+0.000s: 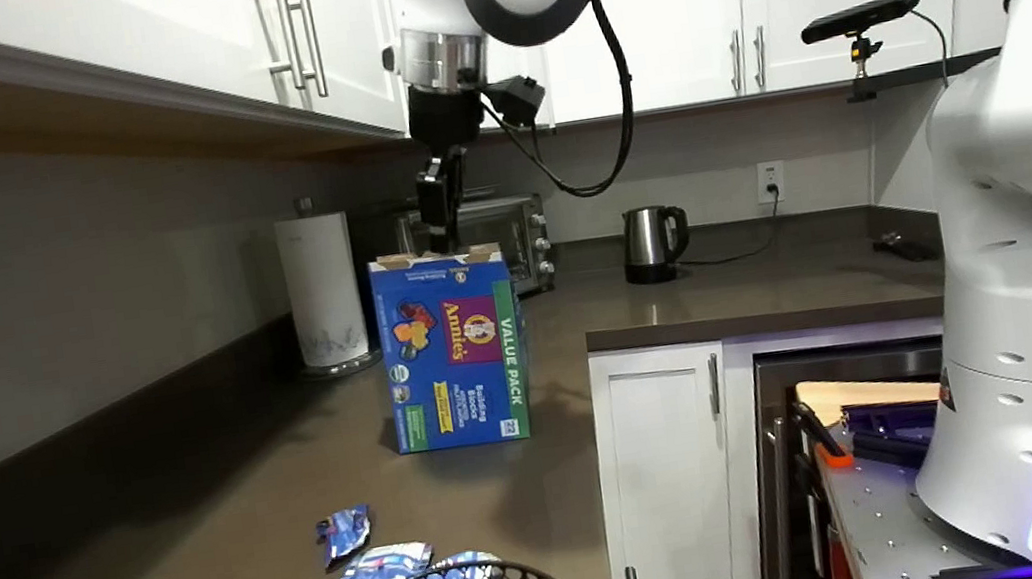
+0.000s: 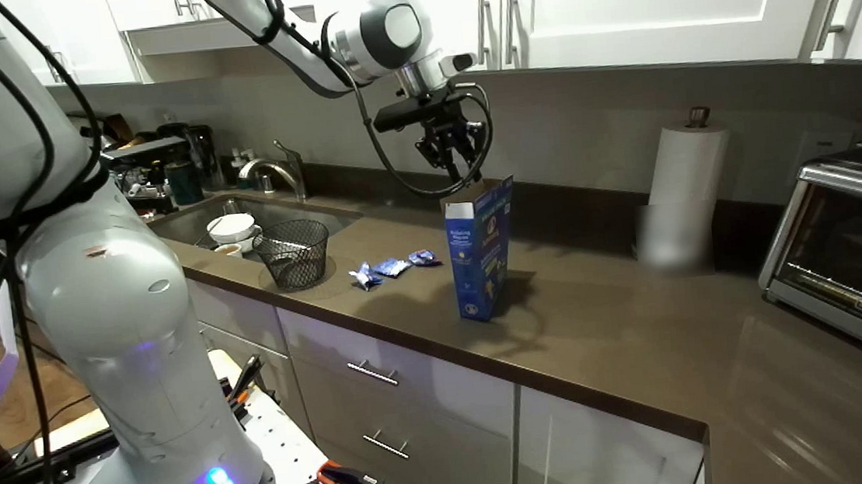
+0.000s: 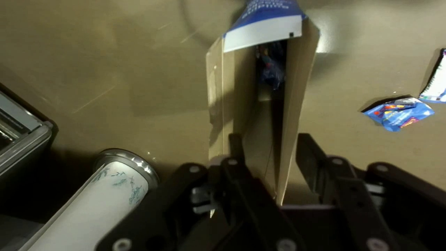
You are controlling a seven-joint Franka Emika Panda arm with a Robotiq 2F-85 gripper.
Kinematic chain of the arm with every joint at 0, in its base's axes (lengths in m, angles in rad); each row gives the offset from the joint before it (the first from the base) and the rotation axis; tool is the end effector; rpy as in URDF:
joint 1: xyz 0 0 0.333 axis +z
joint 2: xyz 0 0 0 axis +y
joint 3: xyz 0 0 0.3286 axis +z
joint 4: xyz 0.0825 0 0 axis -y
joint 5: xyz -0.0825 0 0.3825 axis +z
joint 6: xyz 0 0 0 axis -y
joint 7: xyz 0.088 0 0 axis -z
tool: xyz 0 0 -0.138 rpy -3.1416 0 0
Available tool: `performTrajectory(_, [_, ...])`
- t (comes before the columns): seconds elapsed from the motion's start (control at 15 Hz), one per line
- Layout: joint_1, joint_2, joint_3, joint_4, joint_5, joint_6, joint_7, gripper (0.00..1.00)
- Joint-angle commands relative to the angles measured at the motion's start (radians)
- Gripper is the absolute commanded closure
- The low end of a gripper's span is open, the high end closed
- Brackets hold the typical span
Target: Pick one packet on the counter and put it in the box
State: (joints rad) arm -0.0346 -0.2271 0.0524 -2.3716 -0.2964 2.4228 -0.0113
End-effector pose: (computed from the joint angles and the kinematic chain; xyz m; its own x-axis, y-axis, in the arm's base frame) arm 0.4956 0.0021 0.4257 0.9380 0.2489 0.2413 0.1849 -0.9479 0.2593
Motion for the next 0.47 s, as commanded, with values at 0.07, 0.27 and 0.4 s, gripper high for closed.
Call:
performTrajectory(0.07, [0.007, -0.009, 0.003, 0.008, -0.012, -0.012, 0.023, 0.18])
performTrajectory(0.27, [0.014, -0.017, 0.006, 0.004, -0.005, -0.026, 0.018, 0.02])
performTrajectory(0.4, [0.021, -0.019, 0.007, 0.002, 0.003, -0.036, 0.017, 0.0])
